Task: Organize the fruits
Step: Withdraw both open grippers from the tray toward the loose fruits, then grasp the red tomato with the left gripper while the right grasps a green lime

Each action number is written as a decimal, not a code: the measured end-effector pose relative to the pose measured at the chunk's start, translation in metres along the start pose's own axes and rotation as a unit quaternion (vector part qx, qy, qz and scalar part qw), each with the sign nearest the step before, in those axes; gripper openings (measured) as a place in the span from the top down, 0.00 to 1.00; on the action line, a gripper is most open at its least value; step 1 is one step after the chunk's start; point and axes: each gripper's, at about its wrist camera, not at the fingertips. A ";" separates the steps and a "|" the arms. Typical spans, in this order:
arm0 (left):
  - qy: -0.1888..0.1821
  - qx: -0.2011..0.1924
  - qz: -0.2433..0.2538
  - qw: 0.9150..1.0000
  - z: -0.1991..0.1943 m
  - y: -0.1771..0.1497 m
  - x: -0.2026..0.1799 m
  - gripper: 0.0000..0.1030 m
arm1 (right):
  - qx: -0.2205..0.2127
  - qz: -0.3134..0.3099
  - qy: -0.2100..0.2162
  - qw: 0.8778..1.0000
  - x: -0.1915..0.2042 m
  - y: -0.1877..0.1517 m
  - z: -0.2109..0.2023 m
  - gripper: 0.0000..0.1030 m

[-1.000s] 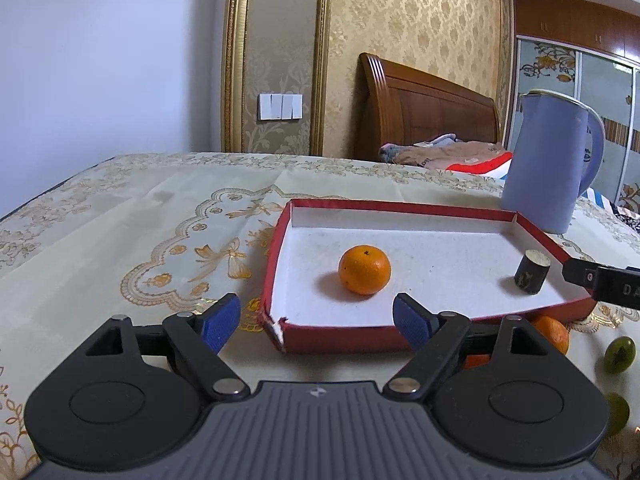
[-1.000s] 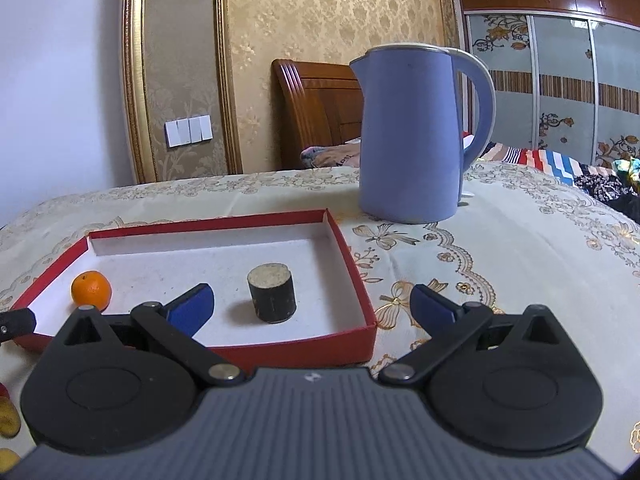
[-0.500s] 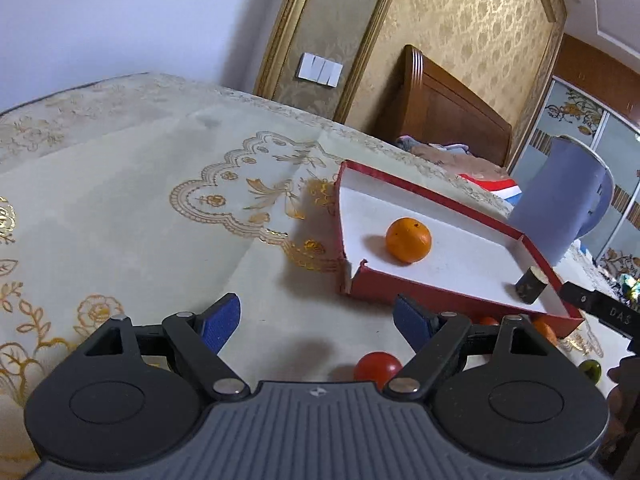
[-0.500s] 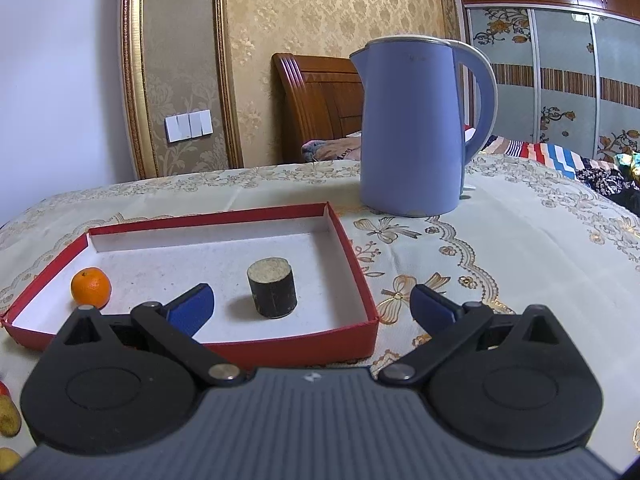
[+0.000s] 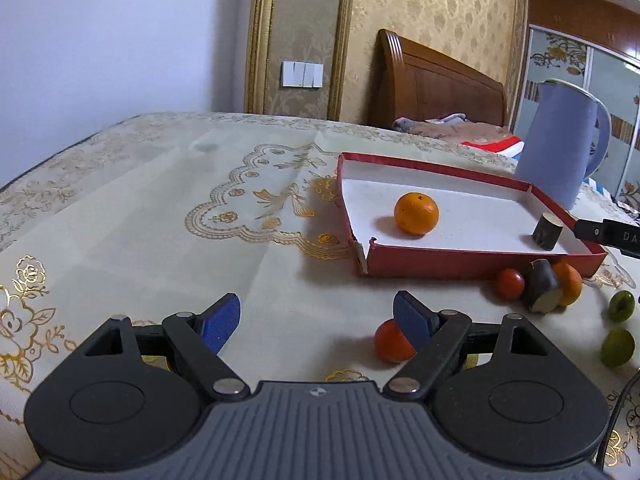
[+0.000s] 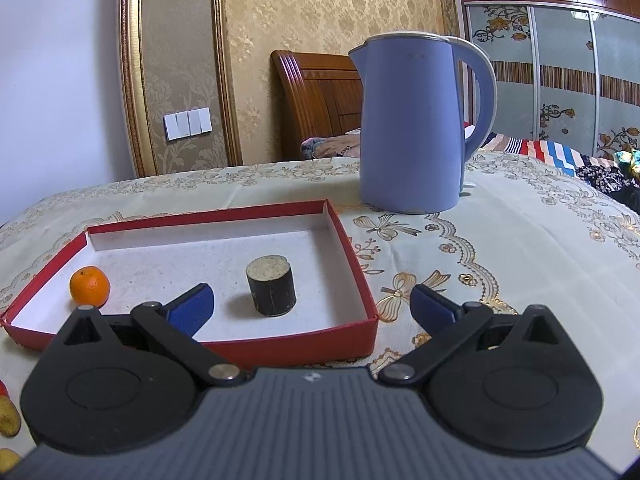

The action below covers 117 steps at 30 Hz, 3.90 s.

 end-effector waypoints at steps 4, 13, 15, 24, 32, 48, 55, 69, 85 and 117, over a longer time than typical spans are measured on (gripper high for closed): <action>-0.006 -0.015 0.021 1.000 -0.007 -0.002 0.006 0.18 | 0.002 0.001 0.000 1.000 -0.001 -0.001 0.001 0.00; -0.029 -0.007 0.081 0.996 -0.014 -0.008 -0.002 0.18 | 0.005 0.001 0.001 1.000 -0.001 -0.001 0.001 0.00; -0.026 -0.009 0.098 0.995 -0.015 -0.008 -0.006 0.18 | 0.005 0.000 0.001 1.000 -0.001 0.000 0.001 0.00; -0.017 0.007 0.188 0.982 -0.001 -0.009 -0.041 0.18 | 0.006 -0.002 0.001 1.000 -0.001 -0.001 0.001 0.00; -0.041 0.039 0.145 0.988 0.027 0.003 -0.031 0.17 | 0.005 -0.003 0.001 1.000 -0.001 0.000 0.001 0.00; -0.029 0.020 0.172 0.985 0.008 -0.009 -0.039 0.18 | 0.003 0.001 -0.001 1.000 -0.002 0.001 -0.001 0.00; -0.040 0.025 0.162 0.986 0.005 -0.012 -0.041 0.42 | 0.008 0.009 0.015 1.000 -0.012 -0.002 -0.017 0.00; -0.043 0.028 0.141 0.989 0.008 -0.012 -0.042 0.43 | 0.013 -0.001 0.039 0.999 -0.066 -0.040 -0.088 0.00; -0.039 0.030 0.131 0.990 0.008 -0.012 -0.042 0.42 | 0.061 -0.121 0.100 0.986 0.020 -0.057 -0.088 0.13; -0.043 0.030 0.131 0.990 -0.001 -0.015 -0.046 0.68 | 0.078 -0.151 0.104 0.980 0.036 -0.059 -0.078 0.70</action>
Point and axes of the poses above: each gripper's, at about its wrist camera, not at the fingertips, and z roughly the way its jaws point, x to its left, y to its top
